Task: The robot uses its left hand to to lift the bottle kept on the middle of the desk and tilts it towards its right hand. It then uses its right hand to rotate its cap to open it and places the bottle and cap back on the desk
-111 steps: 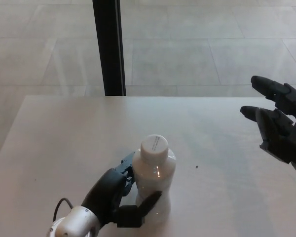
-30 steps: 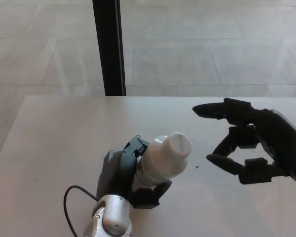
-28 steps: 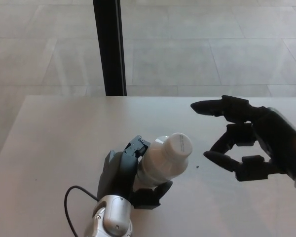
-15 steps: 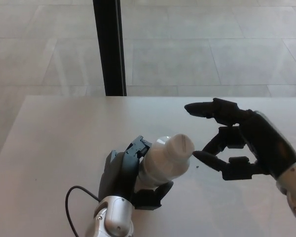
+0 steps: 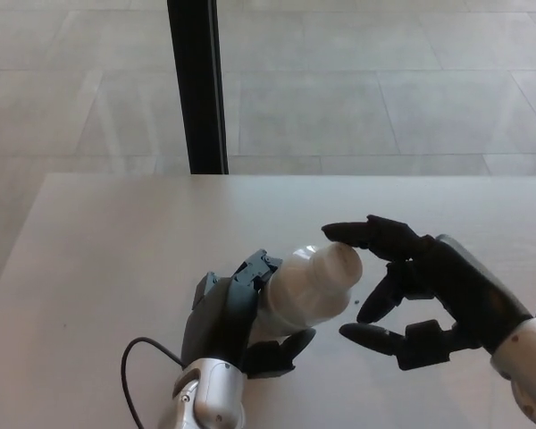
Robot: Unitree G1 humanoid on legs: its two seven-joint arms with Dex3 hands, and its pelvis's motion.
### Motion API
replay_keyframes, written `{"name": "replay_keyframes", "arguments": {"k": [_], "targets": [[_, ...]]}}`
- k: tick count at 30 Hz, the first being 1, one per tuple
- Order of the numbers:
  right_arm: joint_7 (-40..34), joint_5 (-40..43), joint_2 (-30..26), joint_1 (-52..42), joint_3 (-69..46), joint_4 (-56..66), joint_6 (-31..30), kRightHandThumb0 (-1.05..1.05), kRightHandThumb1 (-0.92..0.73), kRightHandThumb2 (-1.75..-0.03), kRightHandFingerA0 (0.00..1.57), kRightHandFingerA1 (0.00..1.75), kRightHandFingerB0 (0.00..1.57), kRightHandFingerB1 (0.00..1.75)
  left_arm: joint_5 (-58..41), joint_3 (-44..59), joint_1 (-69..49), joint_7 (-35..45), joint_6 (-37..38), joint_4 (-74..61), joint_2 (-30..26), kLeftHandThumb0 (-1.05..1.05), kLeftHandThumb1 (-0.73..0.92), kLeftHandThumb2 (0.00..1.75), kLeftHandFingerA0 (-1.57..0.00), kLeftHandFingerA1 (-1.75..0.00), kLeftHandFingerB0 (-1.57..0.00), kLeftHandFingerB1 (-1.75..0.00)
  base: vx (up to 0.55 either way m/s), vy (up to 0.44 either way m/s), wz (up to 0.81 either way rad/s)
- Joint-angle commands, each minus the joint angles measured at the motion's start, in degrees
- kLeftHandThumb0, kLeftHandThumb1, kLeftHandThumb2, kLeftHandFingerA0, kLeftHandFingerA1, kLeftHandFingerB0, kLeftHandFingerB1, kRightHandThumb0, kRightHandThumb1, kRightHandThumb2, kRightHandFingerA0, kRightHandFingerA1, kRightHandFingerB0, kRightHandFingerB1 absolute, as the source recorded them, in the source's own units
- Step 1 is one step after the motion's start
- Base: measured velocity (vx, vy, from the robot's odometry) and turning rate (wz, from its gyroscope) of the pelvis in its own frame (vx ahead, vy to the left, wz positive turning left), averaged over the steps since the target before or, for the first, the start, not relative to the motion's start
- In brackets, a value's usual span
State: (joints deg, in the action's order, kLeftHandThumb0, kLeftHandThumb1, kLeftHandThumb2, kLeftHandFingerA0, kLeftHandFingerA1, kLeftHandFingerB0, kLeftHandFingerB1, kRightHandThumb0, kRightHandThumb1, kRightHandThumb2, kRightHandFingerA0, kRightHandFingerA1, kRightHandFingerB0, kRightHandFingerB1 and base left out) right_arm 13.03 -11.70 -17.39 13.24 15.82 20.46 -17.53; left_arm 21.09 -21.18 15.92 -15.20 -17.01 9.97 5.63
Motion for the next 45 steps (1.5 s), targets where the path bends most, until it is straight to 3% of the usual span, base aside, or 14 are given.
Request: {"name": "replay_keyframes", "arguments": {"k": [1, 3, 5, 6, 7, 8, 10, 11, 12, 13, 19, 26, 38, 45], "targets": [[-0.8, -1.73, 1.31, -0.49, 0.0, 0.63, -0.36, -0.58, -0.53, -0.56, 0.8, 0.94, 0.38, 0.36, 0.6, 0.64, -1.79, -0.15, -0.22, 0.97, 0.27, 0.02, 0.83, 0.8, -0.55, -1.54, -0.59, -1.18, 0.0, 0.0, 0.0], [-1.85, -2.79, 2.34, -0.08, 0.02, 0.44, -0.05, -0.58, -0.54, -0.57, 0.8, 0.94, 0.37, 0.36, 0.64, 0.65, -1.82, 0.71, -0.99, 1.11, 0.35, 0.03, 0.71, 1.08, -1.0, -1.75, -0.81, -1.45, 0.0, 0.0, 0.0], [-2.13, -2.5, 3.3, 0.28, -0.4, 0.06, 0.14, -0.59, -0.44, -0.8, 0.83, 0.93, 0.31, 0.48, 0.83, 0.6, -1.92, 0.84, -0.95, 1.25, 0.29, 0.08, 0.67, 1.15, -0.83, -1.75, -0.76, -1.59, 0.0, 0.0, 0.0], [-2.05, -2.64, 3.53, 0.27, -0.52, 0.0, 0.21, -0.59, -0.44, -0.8, 0.83, 0.93, 0.31, 0.48, 0.92, 0.61, -1.94, 0.88, -0.98, 1.24, 0.31, 0.08, 0.67, 1.15, -0.83, -1.75, -0.76, -1.59, 0.0, 0.0, 0.0], [-2.88, -2.56, 4.34, 0.42, -0.93, -0.5, 1.17, -0.52, -0.56, -0.57, 0.85, 0.95, 0.39, 0.37, 0.88, 0.6, -2.27, 0.87, -0.79, 1.18, 0.29, 0.11, 0.61, 1.25, -0.84, -1.75, -0.76, -1.59, 0.0, 0.0, 0.0], [-3.29, -3.03, 4.63, 0.47, -1.04, -0.5, 1.27, -0.51, -0.58, -0.58, 0.86, 0.95, 0.4, 0.37, 0.98, 0.5, -2.46, 0.97, -1.15, 1.12, 0.31, 0.05, 0.62, 1.27, -0.9, -1.75, -0.75, -1.44, 0.0, 0.0, 0.0], [-3.52, -3.56, 5.04, 0.46, -1.18, -0.51, 1.47, -0.5, -0.59, -0.58, 0.86, 0.95, 0.4, 0.38, 0.84, 0.55, -2.66, 1.09, -1.02, 1.14, 0.33, 0.1, 0.65, 1.21, -0.77, -1.75, -0.68, -1.52, 0.0, 0.0, 0.0], [-3.6, -3.63, 5.22, 0.51, -1.23, -0.66, 1.64, -0.54, -0.47, -0.83, 0.86, 0.94, 0.35, 0.51, 0.7, 0.67, -2.74, 1.12, -0.96, 1.15, 0.38, 0.1, 0.65, 1.22, -0.76, -1.75, -0.68, -1.54, 0.0, 0.0, 0.0], [-3.61, -3.64, 5.4, 0.59, -1.29, -0.89, 1.8, -0.54, -0.47, -0.83, 0.86, 0.94, 0.35, 0.51, 0.62, 0.79, -2.78, 1.13, -1.06, 1.14, 0.46, 0.1, 0.65, 1.22, -0.76, -1.75, -0.68, -1.54, 0.0, 0.0, 0.0], [-3.59, -3.77, 5.5, 0.45, -1.35, -0.77, 1.72, -0.47, -0.6, -0.58, 0.86, 0.96, 0.42, 0.38, 0.89, 0.67, -2.87, 1.24, -1.72, 0.78, 0.46, 0.1, 0.67, 1.21, -0.76, -1.75, -0.69, -1.52, 0.0, 0.0, 0.0], [-3.56, -3.42, 5.24, -1.59, -2.56, -1.96, 2.88, -0.32, -0.64, -0.59, 0.97, 1.09, 0.54, 0.44, 2.14, 0.2, -2.73, 0.67, -2.28, 1.08, 0.19, 0.06, 0.73, 1.05, -0.71, -1.75, -0.68, -1.38, 0.0, 0.0, 0.0], [-3.28, -2.5, 6.2, -1.98, -4.29, -1.73, 2.94, -0.28, -0.65, -0.61, 0.94, 1.29, 0.65, 0.45, 2.18, 0.72, -2.2, 0.67, -2.12, 1.82, 0.36, 0.07, 0.71, 1.1, -0.72, -1.75, -0.65, -1.49, 0.0, 0.0, 0.0], [-4.17, -2.54, 8.05, -2.15, -4.59, -2.53, 6.37, -0.26, -0.64, -0.6, 0.9, 1.3, 0.74, 0.47, 2.32, 0.83, -2.12, 0.51, -1.81, 1.85, 0.59, 0.06, 0.73, 1.08, -0.73, -1.75, -0.68, -1.46, 0.0, 0.0, 0.0], [-4.6, -4.01, 8.36, -1.78, -3.84, -2.34, 7.93, -0.27, -0.64, -0.61, 0.91, 1.24, 0.6, 0.42, 2.7, 0.81, -2.15, 0.85, -4.37, 1.07, 1.26, 0.06, 0.73, 1.09, -0.72, -1.75, -0.67, -1.46, 0.0, 0.0, 0.0]]}}
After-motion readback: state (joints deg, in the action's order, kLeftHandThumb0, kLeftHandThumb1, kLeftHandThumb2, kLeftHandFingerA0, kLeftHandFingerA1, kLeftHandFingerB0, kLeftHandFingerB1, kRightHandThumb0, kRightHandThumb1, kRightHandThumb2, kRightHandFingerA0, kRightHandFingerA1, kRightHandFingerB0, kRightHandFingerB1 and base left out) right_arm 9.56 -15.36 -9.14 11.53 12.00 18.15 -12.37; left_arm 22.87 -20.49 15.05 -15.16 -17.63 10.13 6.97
